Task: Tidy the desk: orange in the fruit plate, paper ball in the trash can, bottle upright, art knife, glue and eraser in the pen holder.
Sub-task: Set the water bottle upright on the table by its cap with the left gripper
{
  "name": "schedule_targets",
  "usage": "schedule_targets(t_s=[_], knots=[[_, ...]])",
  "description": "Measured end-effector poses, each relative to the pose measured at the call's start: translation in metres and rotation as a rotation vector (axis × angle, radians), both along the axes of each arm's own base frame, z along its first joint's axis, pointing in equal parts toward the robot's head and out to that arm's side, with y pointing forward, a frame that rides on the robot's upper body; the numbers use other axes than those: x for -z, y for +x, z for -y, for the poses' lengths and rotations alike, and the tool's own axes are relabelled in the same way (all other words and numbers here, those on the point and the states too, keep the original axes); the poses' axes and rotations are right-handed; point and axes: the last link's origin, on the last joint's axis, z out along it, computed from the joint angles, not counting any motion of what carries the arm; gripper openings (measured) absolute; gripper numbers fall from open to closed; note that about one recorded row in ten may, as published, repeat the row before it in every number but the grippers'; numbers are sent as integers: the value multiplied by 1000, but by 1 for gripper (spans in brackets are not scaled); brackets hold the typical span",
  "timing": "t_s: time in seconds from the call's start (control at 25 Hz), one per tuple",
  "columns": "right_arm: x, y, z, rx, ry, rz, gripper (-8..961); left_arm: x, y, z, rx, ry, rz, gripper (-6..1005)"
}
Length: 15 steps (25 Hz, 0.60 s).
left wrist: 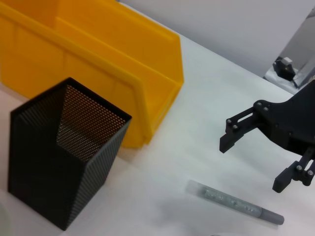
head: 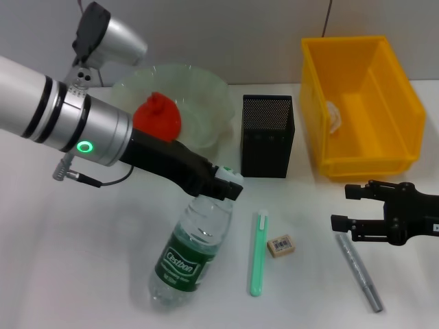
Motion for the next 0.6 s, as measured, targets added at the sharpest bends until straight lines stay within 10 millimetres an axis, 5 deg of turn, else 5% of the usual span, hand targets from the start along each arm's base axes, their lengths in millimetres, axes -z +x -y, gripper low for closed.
schedule_targets(t_s=[0.6], knots=[[8, -7, -2, 2, -7, -23, 830, -26, -17, 0, 29, 72, 75, 445]])
